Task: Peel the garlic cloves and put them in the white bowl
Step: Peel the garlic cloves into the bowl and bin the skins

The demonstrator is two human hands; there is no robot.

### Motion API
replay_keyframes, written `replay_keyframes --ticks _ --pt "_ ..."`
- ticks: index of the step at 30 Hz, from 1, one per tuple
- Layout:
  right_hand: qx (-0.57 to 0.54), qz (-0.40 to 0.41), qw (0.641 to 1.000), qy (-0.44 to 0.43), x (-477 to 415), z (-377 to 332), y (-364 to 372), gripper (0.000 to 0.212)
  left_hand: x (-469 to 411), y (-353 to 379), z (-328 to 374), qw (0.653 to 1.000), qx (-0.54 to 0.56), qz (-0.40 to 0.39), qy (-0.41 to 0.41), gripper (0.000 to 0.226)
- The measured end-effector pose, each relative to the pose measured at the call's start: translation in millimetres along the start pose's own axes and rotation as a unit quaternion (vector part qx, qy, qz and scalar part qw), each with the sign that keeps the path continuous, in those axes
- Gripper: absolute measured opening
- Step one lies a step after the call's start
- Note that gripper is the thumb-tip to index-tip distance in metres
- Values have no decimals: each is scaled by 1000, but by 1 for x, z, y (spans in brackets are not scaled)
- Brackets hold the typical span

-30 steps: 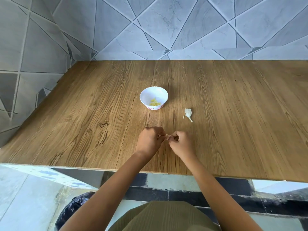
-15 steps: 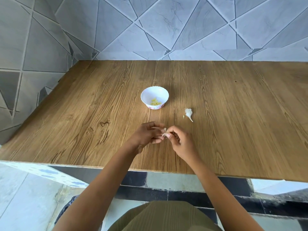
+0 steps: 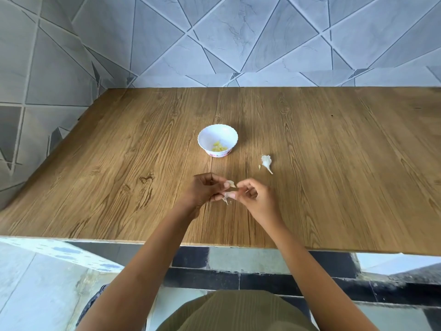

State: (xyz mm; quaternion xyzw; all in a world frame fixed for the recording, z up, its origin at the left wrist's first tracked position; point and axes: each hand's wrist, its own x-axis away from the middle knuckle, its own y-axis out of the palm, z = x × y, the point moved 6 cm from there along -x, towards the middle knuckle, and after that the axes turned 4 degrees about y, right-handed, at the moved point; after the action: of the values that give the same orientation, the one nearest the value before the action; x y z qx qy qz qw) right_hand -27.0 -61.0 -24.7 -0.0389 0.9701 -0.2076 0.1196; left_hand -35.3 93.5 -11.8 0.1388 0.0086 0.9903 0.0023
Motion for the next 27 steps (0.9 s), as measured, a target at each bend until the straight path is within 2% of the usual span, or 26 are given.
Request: replay_keyframes --ticks 5,9,16,23,25,27 --pt "-149 -60 982 95 -1 0 4 6 2 5 0 1000 -3 -24 6 4" --pt "-230 -81 958 151 2 0 3 9 3 7 1 998 13 -56 3 9" --pt "-215 -40 965 147 5 2 0 15 1 8 12 988 -126 -53 76 4" --pt "-186 -46 972 132 6 -3 -3 21 -4 3 3 998 -52 7 19 17" --pt "-185 -47 973 130 7 -3 -5 20 -4 -1 2 990 -131 22 38 23" --pt "-187 -45 973 128 8 -3 -5 19 -5 -6 5 953 -285 48 94 32"
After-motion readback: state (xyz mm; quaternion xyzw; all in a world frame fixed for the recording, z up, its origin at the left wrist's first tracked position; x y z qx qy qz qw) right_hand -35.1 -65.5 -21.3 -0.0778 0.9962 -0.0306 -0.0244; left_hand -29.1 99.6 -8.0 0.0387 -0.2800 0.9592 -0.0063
